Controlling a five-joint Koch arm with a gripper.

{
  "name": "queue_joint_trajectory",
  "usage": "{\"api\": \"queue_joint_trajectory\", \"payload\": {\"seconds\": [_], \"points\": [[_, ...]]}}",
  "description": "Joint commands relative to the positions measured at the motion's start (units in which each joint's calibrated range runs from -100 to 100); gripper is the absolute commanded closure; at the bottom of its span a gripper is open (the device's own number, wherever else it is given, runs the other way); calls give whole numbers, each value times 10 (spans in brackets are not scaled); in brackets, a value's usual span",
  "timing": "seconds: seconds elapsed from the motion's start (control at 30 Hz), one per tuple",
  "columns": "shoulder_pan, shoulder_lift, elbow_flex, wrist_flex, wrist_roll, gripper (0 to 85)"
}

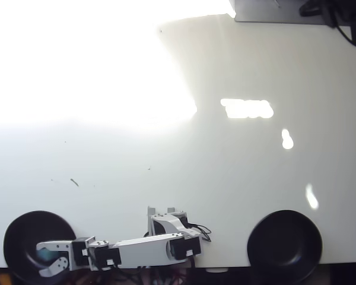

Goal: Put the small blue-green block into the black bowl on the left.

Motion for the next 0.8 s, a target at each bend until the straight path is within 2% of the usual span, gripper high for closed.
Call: {"api": "queue_joint_trajectory", "payload": {"seconds": [0.0,0.1,0.37,0.47,0.5,0.77], "points": [[0,-24,16,16,0,510],[-3,-30,16,11,0,510],[-25,-48,21,-1,41,511],[-39,-51,25,-2,66,511],[-43,-51,27,-3,85,511],[-101,-62,26,-27,175,511]]}}
